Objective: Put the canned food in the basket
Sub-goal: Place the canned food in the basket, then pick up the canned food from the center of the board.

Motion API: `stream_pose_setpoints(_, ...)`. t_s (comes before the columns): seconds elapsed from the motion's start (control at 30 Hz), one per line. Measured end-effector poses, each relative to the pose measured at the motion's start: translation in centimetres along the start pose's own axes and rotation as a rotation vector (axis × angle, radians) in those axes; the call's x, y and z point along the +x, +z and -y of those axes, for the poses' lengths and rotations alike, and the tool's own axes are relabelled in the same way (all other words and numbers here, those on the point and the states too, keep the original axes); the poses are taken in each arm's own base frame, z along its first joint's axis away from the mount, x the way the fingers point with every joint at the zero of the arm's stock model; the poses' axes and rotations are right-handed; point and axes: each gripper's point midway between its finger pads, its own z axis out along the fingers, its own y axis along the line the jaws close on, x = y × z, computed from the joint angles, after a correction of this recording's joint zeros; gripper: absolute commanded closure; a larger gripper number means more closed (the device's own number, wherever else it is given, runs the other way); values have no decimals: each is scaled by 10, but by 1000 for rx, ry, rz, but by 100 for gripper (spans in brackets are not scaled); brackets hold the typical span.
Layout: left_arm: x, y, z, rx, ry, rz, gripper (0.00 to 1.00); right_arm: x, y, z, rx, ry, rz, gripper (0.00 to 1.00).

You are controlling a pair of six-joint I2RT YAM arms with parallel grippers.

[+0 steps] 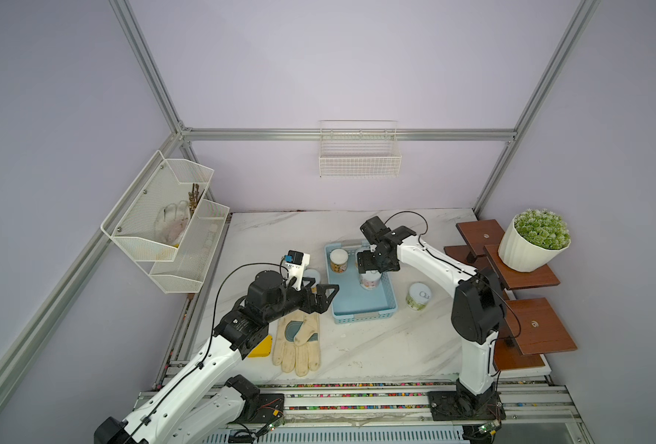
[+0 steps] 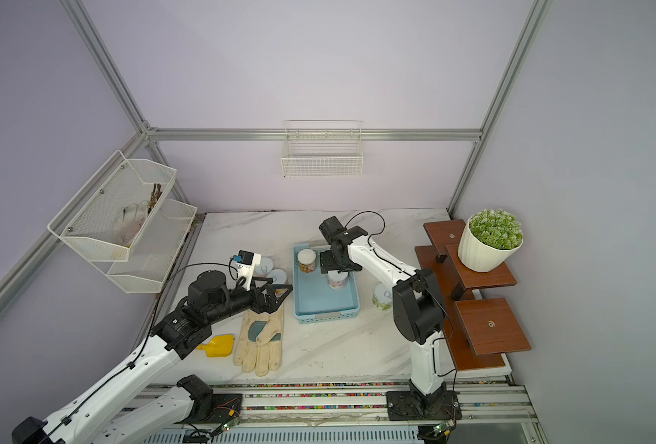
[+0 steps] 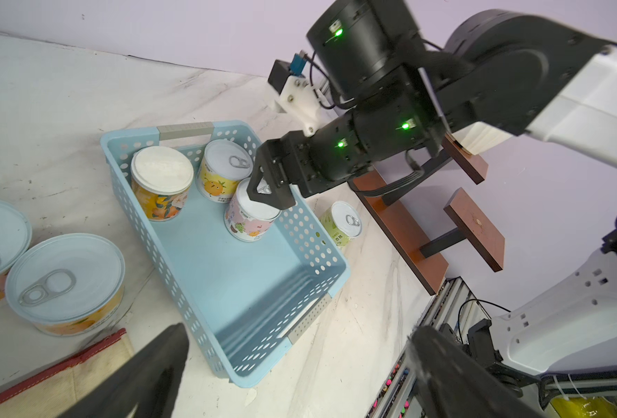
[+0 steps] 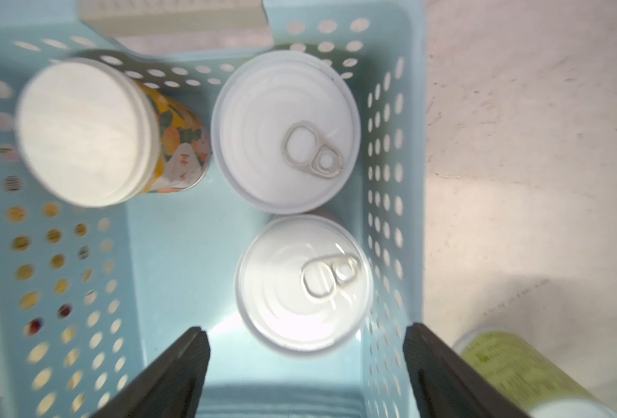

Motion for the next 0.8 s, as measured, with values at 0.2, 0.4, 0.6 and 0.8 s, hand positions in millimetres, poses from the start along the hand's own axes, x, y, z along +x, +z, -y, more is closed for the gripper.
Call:
stream_pose_setpoints(0.2, -5, 9, 26, 59, 72, -21, 0, 17, -64, 14, -73, 16, 114, 9)
stream_pose_setpoints(0.4, 6, 31, 48, 89, 136, -84, 0, 60, -85, 40, -69, 30, 136, 8)
stream_pose_setpoints(0.6, 22, 53, 53, 67, 170, -143, 0, 86, -104, 63, -64, 81, 211, 8)
stream_pose_setpoints(0.8, 27, 68, 50, 18, 182, -165, 0, 97, -104, 89, -9, 147, 247, 5)
